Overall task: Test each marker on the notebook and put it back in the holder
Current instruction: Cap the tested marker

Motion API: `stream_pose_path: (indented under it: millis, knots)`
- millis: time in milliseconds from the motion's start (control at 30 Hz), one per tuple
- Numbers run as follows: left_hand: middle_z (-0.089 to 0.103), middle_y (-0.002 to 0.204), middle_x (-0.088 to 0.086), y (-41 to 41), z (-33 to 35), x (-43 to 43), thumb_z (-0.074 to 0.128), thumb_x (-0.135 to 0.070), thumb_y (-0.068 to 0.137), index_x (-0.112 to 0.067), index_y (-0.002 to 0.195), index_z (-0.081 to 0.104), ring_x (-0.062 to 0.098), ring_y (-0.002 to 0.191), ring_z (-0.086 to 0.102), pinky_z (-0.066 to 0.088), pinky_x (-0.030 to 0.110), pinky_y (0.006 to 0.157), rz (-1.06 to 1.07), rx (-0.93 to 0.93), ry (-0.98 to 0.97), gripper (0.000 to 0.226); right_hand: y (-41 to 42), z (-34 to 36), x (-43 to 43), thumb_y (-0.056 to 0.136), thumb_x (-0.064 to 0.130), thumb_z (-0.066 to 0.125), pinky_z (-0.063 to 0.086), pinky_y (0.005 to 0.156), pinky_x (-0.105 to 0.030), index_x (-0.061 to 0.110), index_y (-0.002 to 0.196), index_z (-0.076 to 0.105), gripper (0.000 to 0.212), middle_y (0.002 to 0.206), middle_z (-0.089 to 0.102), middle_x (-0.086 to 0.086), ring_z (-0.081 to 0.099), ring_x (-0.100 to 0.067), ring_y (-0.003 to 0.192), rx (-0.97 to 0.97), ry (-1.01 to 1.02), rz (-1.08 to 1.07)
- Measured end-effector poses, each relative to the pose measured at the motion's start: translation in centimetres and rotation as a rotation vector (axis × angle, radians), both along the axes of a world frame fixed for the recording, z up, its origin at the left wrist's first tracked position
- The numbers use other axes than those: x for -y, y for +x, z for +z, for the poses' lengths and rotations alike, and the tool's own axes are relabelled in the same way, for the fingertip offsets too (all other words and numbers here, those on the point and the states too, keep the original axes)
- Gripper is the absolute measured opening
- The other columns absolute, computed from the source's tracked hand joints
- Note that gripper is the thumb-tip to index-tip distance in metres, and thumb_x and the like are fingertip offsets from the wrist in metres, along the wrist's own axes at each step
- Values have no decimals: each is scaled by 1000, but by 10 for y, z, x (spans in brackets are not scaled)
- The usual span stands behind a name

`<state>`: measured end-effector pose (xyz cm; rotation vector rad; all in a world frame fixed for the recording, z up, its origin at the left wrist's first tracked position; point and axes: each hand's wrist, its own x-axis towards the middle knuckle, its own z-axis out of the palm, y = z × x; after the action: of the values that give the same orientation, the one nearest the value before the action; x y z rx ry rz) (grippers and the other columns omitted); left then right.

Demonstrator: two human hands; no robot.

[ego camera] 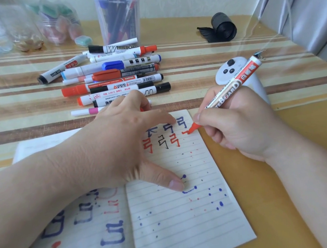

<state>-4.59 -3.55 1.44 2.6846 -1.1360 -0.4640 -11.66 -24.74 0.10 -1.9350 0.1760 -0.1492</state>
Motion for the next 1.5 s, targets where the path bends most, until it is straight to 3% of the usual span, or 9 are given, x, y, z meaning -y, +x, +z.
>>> stream_pose_path:
  millis: [167, 333, 433, 600, 800, 1167, 1433, 1500]
  knots:
    - [19, 115, -21, -1, 0, 0, 51, -101, 29, -72, 130, 28, 5, 110, 25, 37, 35, 97, 5, -1, -6, 109, -1, 3, -3, 73, 15, 67, 36, 41, -14, 9, 65, 61, 12, 53, 56, -8, 51, -14, 46, -4, 43, 56]
    - [19, 115, -22, -1, 1, 1, 54, -100, 28, -73, 128, 27, 5, 110, 26, 40, 37, 98, 23, -13, -8, 108, -2, 2, -2, 86, 4, 73, 36, 41, -13, 11, 66, 62, 23, 54, 59, -4, 52, -12, 46, 5, 14, 75]
    - [19, 115, -22, -2, 1, 1, 54, -99, 28, -73, 128, 28, 5, 111, 26, 38, 35, 96, 25, -15, -5, 107, -2, 2, -3, 82, 16, 74, 37, 43, -17, 14, 66, 62, 20, 54, 59, -3, 52, -12, 49, 11, -58, 86]
    - [20, 114, -20, -2, 0, 1, 54, -100, 30, -71, 132, 28, 7, 114, 28, 39, 35, 98, 14, -3, -2, 109, 0, -1, 0, 72, 23, 67, 37, 51, -30, 2, 72, 57, 23, 63, 53, -26, 49, -24, 54, 25, -143, 27]
    - [20, 115, -21, -1, 0, 2, 53, -100, 29, -73, 129, 25, 5, 112, 26, 36, 34, 93, 15, -1, 12, 108, -4, 1, 0, 76, 15, 69, 37, 42, -17, 8, 67, 60, 15, 53, 56, -10, 50, -16, 47, 27, 15, 92]
    - [20, 116, -21, -2, 1, 1, 52, -100, 29, -71, 131, 28, 6, 112, 27, 35, 33, 94, 13, 4, 10, 109, -5, 3, -3, 76, 21, 70, 38, 44, -20, 17, 66, 63, 13, 55, 60, -4, 53, -15, 50, 21, -62, 107]
    - [20, 114, -20, -1, 1, 1, 52, -101, 29, -71, 132, 27, 7, 113, 29, 40, 36, 98, 11, 0, 13, 110, -6, 5, -2, 75, 20, 70, 40, 45, -24, 11, 69, 63, 12, 54, 58, -8, 52, -16, 51, 2, -94, 130]
    - [20, 115, -21, -1, 1, 2, 52, -101, 29, -71, 133, 27, 6, 113, 28, 39, 36, 98, 11, 1, 14, 111, -5, 4, -3, 74, 21, 69, 39, 46, -26, 10, 70, 62, 14, 57, 57, -18, 50, -20, 52, 5, -117, 125]
